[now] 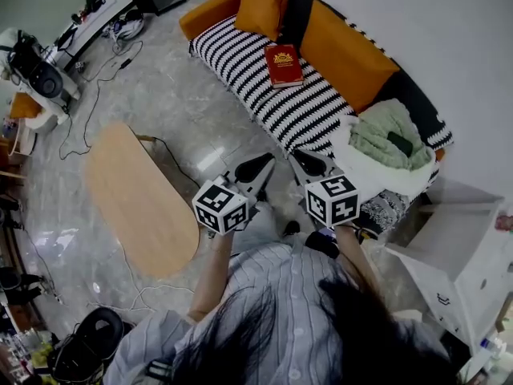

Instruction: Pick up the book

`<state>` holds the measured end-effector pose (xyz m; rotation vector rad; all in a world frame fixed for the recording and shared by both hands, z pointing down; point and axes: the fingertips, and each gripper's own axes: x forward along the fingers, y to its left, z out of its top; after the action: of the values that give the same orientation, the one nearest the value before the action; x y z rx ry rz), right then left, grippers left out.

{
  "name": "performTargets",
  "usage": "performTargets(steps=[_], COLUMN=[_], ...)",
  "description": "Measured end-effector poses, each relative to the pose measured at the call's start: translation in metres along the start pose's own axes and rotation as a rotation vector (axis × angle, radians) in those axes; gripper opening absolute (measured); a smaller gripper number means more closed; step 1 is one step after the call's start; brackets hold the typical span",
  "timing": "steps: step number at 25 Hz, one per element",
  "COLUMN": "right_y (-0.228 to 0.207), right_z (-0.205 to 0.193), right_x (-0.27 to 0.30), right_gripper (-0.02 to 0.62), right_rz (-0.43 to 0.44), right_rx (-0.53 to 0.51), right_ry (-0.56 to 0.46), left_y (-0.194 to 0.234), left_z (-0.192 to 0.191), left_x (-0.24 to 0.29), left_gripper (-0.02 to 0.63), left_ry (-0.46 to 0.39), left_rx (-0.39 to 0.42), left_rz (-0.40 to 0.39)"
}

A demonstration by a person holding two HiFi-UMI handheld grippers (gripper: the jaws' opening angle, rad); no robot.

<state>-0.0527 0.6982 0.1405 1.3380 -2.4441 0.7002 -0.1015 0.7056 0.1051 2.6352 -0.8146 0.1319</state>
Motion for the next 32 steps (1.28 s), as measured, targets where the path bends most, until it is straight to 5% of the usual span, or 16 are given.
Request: performTargets(steps=[18,32], right_y=[-0.003,-0.01], right_z=[0.062,0.078], right_x=[0.117,0.154], right_gripper=[0.054,0.054], right_rz=[-0.039,-0.137], right_rx=[0.054,0.098], right_ry=[0.019,-0.005], left_y=[0.134,0.182], left_z=[0.055,0.063], left_x=[0.013,0.016], left_gripper=[0.015,0.015], left_ry=[0.0,0.031], left_rx=[-0.005,0.012], left_rz=[-0.041,-0.108])
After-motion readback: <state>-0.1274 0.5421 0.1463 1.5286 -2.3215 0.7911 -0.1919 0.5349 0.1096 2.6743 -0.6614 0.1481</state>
